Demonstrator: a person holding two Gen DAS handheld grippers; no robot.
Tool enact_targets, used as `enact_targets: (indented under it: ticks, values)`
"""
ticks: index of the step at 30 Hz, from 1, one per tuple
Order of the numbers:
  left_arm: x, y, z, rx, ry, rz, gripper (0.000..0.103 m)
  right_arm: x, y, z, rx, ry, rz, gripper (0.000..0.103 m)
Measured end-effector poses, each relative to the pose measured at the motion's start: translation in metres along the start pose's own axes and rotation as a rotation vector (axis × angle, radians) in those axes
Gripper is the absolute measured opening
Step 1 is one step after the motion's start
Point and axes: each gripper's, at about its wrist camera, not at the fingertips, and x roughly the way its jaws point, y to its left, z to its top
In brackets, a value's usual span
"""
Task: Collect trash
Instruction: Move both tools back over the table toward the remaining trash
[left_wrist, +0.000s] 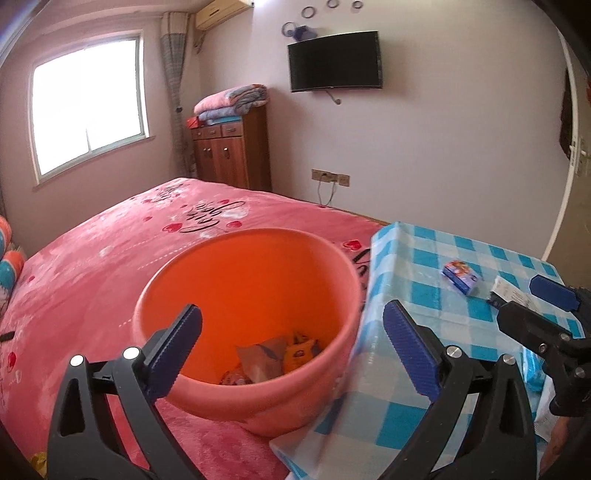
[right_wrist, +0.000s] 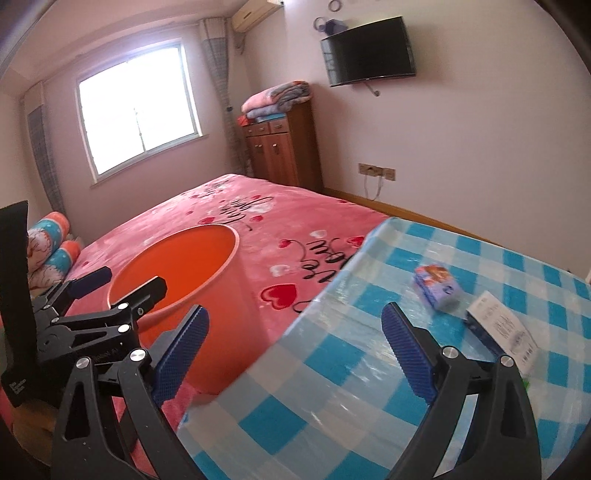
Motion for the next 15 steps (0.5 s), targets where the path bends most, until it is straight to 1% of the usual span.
enact_targets:
  ticks: [9,15]
  values:
    - [-0.015,-0.032,-0.004,0.050,-0.015,-0.047,0.099,-0.027,-0.020,-0.017,0.025,-0.019,-0.071,0.095]
    - [-0.023,-0.049,-0.009,0.080,-0.014,-0.073,0.099,-0.042,-0.032,-0.028,0.035,-0.033,-0.102,0.095]
